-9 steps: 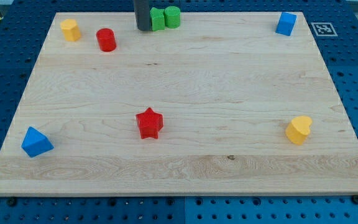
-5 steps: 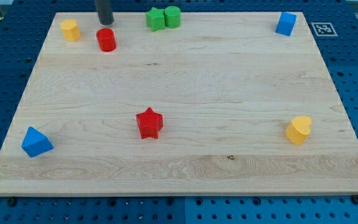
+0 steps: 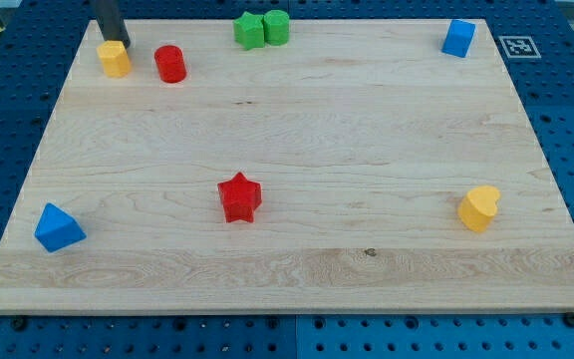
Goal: Push the yellow hexagon into the green star
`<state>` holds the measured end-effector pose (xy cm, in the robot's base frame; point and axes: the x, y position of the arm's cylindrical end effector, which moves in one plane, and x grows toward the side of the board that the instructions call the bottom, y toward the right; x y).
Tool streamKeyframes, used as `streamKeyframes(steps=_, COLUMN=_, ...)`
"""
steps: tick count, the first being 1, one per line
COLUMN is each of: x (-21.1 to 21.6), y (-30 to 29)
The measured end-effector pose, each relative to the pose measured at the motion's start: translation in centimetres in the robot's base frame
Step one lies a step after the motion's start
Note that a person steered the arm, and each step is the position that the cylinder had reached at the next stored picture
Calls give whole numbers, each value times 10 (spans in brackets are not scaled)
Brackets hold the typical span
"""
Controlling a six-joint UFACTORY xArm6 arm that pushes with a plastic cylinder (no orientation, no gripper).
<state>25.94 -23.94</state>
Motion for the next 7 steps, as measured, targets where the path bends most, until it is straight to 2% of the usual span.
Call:
streamKeyframes(steps=1, x=29, y=0)
streamKeyframes(steps=3, x=45, y=-39)
streamKeyframes(steps=4, x=71, y=-22)
streamKeyframes(steps=7, x=88, y=102)
